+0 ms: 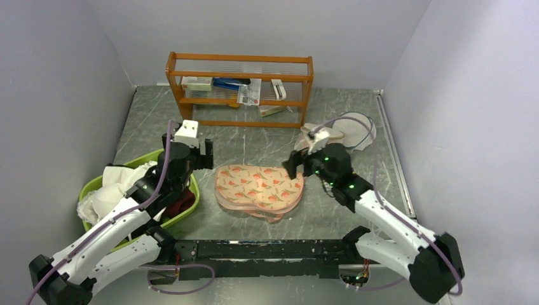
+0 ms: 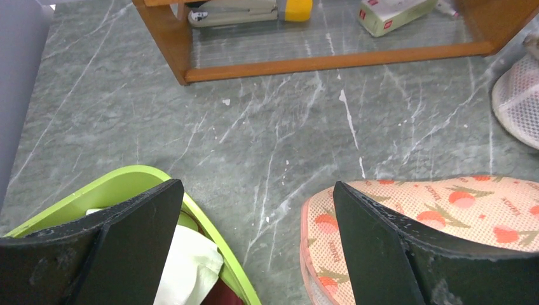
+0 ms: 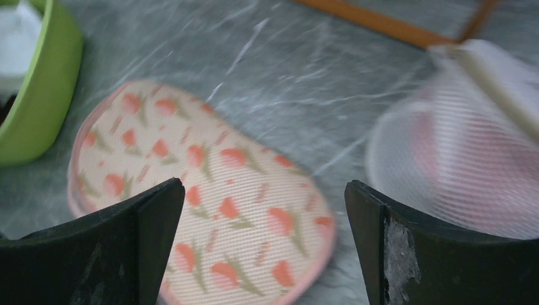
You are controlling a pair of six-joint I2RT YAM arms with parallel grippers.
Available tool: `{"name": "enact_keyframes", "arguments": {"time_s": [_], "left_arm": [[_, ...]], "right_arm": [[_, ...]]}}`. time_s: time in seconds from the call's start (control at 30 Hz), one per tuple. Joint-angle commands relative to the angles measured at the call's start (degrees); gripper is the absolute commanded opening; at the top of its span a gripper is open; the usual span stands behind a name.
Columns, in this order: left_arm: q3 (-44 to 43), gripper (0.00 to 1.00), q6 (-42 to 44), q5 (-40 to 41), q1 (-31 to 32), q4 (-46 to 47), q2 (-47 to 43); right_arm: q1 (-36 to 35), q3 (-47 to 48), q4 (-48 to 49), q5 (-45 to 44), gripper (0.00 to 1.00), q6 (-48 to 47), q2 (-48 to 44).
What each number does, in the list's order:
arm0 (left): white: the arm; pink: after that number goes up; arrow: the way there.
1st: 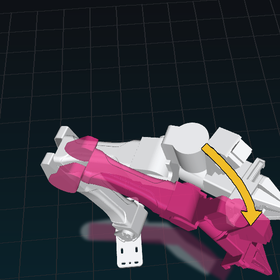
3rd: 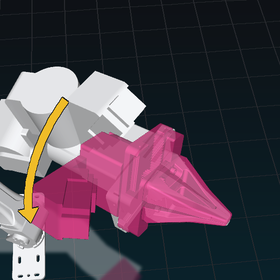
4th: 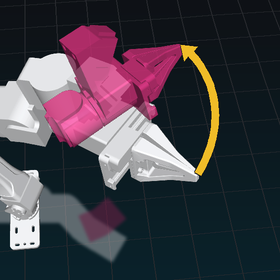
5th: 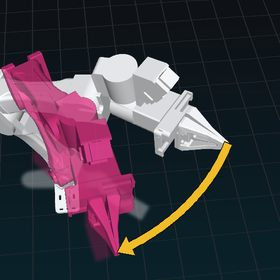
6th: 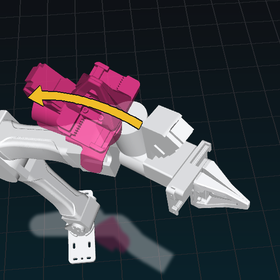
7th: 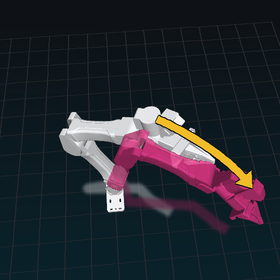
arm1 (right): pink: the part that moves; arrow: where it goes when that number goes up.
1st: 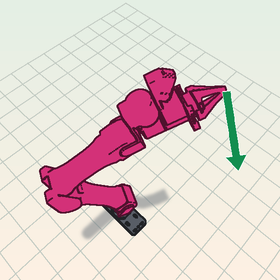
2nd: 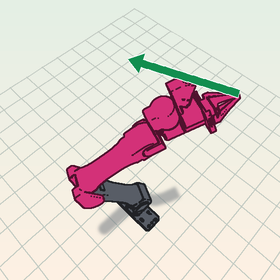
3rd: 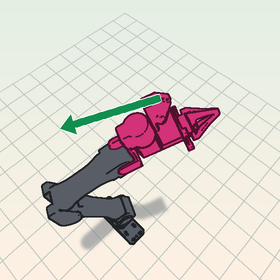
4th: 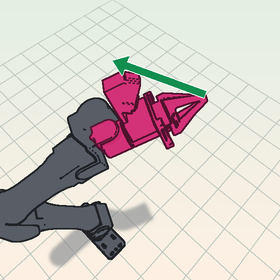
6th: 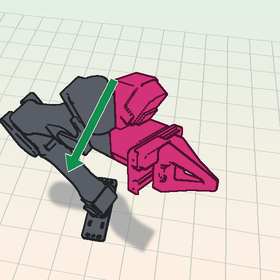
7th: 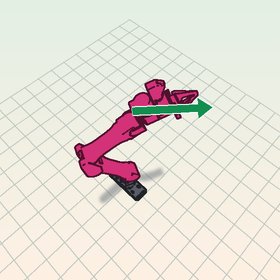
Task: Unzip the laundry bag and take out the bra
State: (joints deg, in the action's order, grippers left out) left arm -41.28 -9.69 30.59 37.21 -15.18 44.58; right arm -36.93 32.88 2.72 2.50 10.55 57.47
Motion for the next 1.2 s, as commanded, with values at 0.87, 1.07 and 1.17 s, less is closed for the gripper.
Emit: {"name": "enact_keyframes", "arguments": {"time_s": [0.87,1.07,1.17], "left_arm": [[-49.5,0.99,-3.7,-14.8,-1.8,-20.1,2.6],[-52.8,1.00,-4.1,-14.9,-1.8,-21.2,-0.2],[-52.2,1.00,-4.9,-14.5,-1.8,-21.7,-1.3]], "right_arm": [[20.1,47.7,-38.4,-7.8,1.00,4.9,-18.6],[20.1,51.7,-41.9,-10.9,1.00,5.2,-17.2],[20.1,52.0,-42.8,-11.2,1.00,5.7,-17.0]]}}
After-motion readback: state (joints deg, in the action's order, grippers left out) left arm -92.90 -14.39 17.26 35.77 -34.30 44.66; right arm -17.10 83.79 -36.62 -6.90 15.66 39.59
